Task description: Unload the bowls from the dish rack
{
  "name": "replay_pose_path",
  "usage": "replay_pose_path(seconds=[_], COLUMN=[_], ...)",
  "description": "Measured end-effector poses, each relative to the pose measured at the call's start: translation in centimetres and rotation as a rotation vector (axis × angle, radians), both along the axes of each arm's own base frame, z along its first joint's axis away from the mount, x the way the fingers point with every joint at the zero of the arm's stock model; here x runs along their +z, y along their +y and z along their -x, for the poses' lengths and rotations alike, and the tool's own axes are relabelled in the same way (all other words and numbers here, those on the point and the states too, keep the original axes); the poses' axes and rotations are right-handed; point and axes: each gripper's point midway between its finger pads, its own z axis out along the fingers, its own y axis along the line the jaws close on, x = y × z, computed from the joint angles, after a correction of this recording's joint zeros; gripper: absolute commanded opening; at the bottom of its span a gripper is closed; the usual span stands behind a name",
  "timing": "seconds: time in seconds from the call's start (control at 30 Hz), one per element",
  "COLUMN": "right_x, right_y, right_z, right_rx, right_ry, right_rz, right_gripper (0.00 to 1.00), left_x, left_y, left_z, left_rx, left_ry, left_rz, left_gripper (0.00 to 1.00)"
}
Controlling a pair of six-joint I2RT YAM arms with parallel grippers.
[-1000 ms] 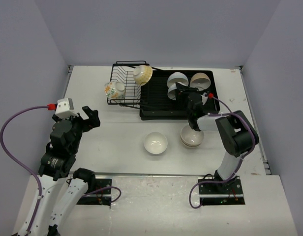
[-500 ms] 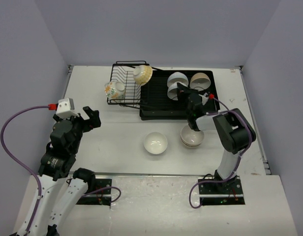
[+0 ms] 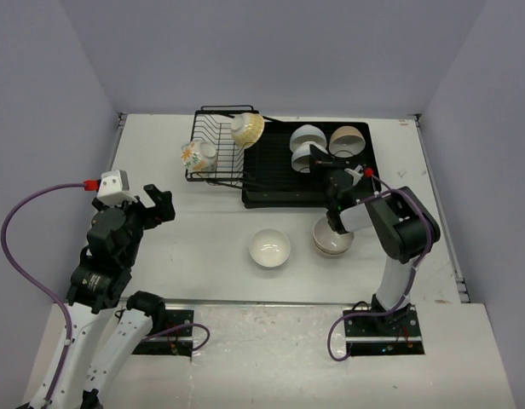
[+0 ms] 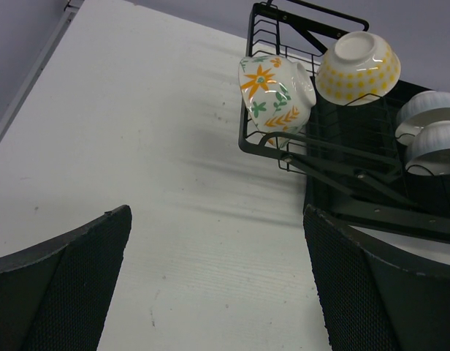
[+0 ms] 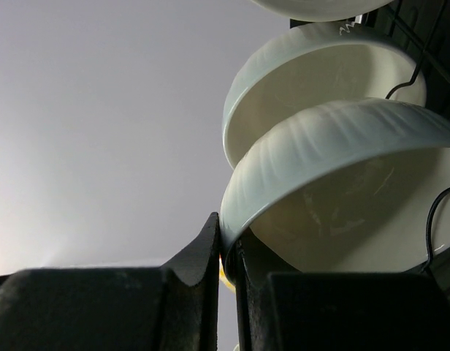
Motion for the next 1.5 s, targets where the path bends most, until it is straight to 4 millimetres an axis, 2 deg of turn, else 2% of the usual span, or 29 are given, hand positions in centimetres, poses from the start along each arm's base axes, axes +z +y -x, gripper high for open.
replay_pose_path(seconds=[0.23, 0.87, 1.5], right_x=[-0.5, -0.2, 1.2], right_y=[-0.1, 0.3, 2.0], right_z=[-0.3, 0.2, 0.2], right_rx=[-0.004, 0.033, 0.133], right_ry=[-0.051, -0.061, -0.072], right_rz=[-0.043, -0.042, -0.019], right_gripper=[0.00, 0.00, 0.00], left_x=[0.0, -0.1, -0.1], left_y=[0.0, 0.0, 0.0], left_z=[0.0, -0.1, -0.1], left_rx=[0.000, 0.000, 0.000], left_ry=[0.000, 0.006, 0.005], left_rz=[0.000, -0.002, -0.002], left_gripper=[1.00, 1.00, 1.00])
